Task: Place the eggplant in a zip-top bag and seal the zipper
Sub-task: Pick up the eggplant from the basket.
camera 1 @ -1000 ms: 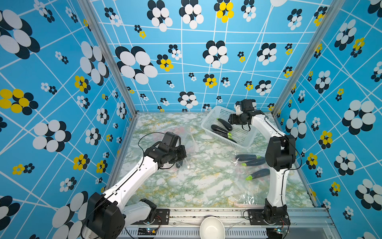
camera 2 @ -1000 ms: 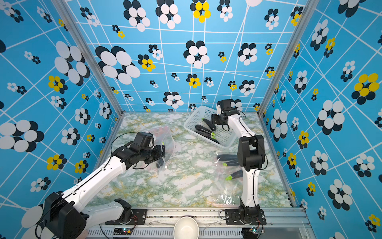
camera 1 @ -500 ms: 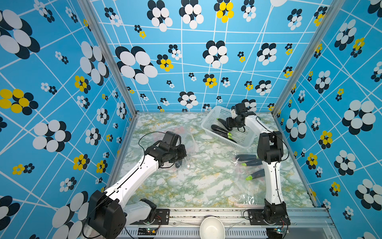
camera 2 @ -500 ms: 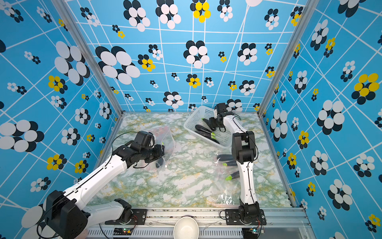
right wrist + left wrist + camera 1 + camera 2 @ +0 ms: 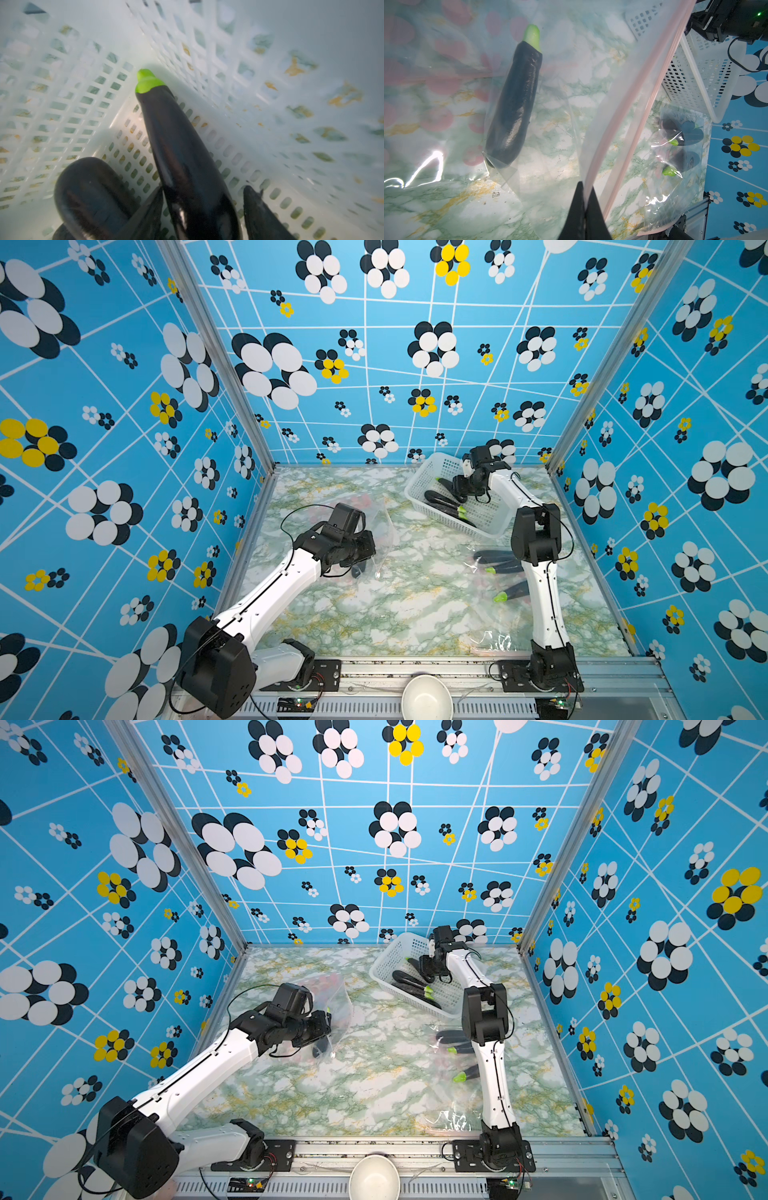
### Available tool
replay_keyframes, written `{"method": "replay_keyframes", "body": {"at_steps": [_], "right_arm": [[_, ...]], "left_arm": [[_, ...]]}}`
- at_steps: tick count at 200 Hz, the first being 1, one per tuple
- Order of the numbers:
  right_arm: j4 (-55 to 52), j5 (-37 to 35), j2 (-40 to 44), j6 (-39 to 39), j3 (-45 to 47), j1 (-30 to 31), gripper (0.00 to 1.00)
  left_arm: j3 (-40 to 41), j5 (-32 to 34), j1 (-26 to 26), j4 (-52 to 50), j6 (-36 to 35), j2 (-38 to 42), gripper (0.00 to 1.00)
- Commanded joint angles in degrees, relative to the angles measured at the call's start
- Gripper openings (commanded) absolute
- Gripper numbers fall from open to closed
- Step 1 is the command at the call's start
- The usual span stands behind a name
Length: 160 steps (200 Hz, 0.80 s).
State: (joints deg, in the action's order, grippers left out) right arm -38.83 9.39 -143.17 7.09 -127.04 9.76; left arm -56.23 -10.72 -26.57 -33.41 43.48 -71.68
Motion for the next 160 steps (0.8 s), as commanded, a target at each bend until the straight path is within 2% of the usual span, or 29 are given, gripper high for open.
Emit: {"method": "replay_keyframes", "body": {"at_steps": [1, 52, 78, 133, 160], "right_arm": [[-2.32, 0.17, -1.80, 2.03, -1.12, 0.17, 0.62], [-2.42, -0.57, -3.27, 2.54, -1.01, 0.62, 0.58], [-1.83, -1.73, -2.01, 2.14, -0.21, 0.91, 0.50], [3.30, -4.64, 9.05, 0.60, 8.82, 1.41, 0.38], [5.97, -4.25, 15.42, 0.75, 14.69, 1.40, 0.36]], "left_arm": [[-1.54, 0.27, 0.57, -1.05, -0.51, -0.56, 0.00], [-1.73, 0.50, 0.55, -1.52, -0.51, -0.51, 0.00], [-1.86, 0.44, 0.55, -1.48, -0.42, -0.61, 0.00], [-2.39, 0.04, 0.55, -1.14, 0.02, -0.40, 0.00], [-2.63, -0.42, 0.43, -0.96, 0.11, -0.50, 0.00]]}}
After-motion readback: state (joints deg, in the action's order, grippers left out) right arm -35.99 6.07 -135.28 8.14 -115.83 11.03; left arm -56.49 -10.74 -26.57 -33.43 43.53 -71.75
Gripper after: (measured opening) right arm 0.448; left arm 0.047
